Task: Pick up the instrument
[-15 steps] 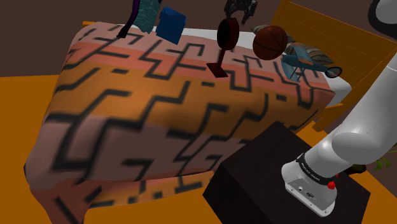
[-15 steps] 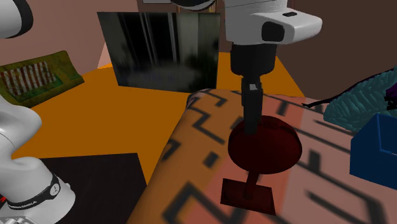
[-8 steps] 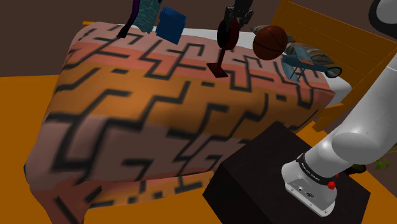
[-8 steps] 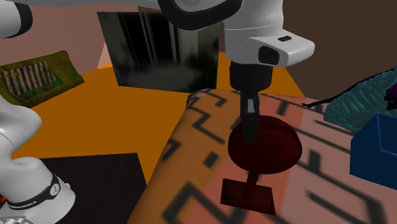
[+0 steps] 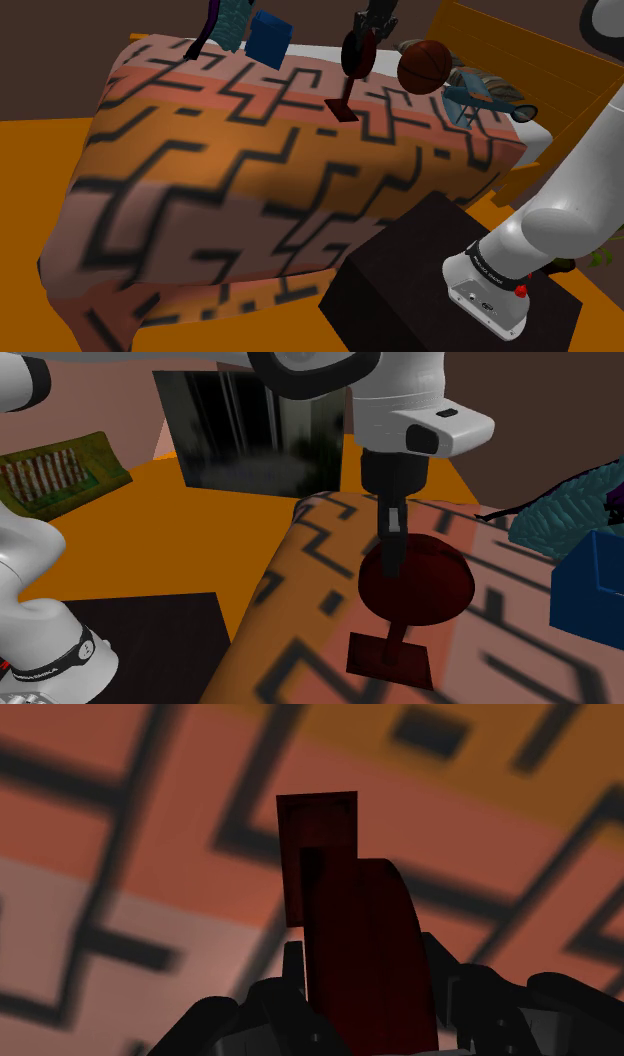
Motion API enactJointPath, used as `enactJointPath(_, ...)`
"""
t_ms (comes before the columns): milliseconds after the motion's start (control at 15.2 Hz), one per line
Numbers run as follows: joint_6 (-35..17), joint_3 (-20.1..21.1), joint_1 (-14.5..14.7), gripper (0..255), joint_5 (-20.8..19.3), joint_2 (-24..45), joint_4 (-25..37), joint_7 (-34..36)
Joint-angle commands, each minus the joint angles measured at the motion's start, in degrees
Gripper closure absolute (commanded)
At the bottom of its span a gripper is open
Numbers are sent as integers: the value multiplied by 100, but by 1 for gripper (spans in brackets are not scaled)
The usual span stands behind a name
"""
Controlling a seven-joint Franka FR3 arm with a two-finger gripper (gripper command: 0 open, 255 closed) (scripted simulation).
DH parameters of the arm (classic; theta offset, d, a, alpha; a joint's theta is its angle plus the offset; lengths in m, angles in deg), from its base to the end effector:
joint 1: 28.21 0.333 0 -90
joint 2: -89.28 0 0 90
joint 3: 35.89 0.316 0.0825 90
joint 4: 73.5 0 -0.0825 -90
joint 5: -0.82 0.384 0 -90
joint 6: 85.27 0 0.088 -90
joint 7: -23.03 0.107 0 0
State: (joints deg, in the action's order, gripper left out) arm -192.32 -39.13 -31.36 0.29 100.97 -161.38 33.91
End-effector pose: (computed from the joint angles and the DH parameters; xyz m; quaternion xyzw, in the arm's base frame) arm 0.6346 -0.0685 0.5488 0.9868 -0.1478 0.0657 0.0076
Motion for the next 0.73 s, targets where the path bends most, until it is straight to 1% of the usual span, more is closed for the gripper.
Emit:
enactJointPath(0,-1,3,5,255,-2,4,-1,6)
enactJointPath(660,824,1,-3,255,9,133,953,-11)
